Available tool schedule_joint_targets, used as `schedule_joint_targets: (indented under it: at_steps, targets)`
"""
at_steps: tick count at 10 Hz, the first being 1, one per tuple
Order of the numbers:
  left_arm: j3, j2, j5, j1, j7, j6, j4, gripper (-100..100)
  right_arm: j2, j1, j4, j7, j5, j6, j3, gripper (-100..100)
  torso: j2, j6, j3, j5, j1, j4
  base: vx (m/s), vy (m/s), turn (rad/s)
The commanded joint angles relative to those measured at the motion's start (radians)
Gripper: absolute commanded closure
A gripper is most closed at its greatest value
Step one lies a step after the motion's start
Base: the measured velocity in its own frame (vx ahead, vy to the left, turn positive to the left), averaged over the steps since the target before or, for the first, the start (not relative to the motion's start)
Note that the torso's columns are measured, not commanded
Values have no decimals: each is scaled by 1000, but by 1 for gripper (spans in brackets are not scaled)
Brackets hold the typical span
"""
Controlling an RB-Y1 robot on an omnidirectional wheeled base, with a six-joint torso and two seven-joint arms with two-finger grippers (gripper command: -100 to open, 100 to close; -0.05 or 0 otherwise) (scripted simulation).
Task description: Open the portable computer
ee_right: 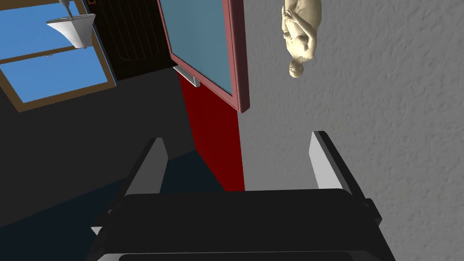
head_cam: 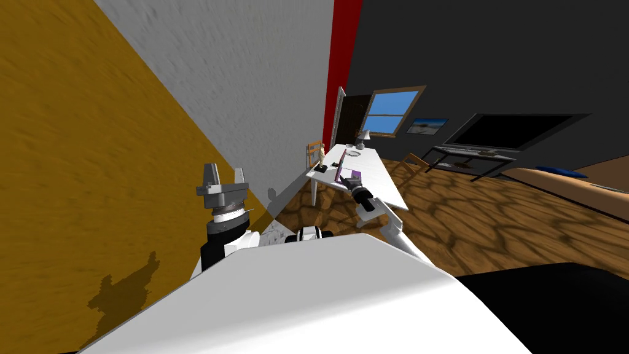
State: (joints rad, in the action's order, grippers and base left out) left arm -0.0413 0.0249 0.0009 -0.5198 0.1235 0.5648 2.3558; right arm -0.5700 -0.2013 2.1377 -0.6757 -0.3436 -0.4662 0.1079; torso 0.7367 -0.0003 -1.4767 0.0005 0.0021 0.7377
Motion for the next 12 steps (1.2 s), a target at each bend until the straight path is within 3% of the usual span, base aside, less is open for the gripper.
schedule_joint_targets:
  at_steps: [1,6,8,9,12]
  targets:
    - [0,0,0,0,0,0,0,0,-17,11,-5,-26,-1,-61,1,-100,1,0,0,0,-1,0,-4,39,-1]
    - [0,0,0,0,0,0,0,0,-113,58,-31,-147,-7,-215,8,-100,1,1,0,0,-2,0,14,70,73]
    - [0,0,0,0,0,0,0,0,-113,58,-31,-147,-7,-247,8,-100,1,0,1,-1,-3,0,19,47,16]
    - [0,0,0,0,0,0,0,0,-145,72,-40,-184,-5,-286,9,-100,2,1,1,-1,-5,0,18,48,78]
    - [0,0,0,0,0,0,0,0,-177,87,-50,-220,-2,-356,11,-100,1,0,0,0,-1,0,31,49,75]
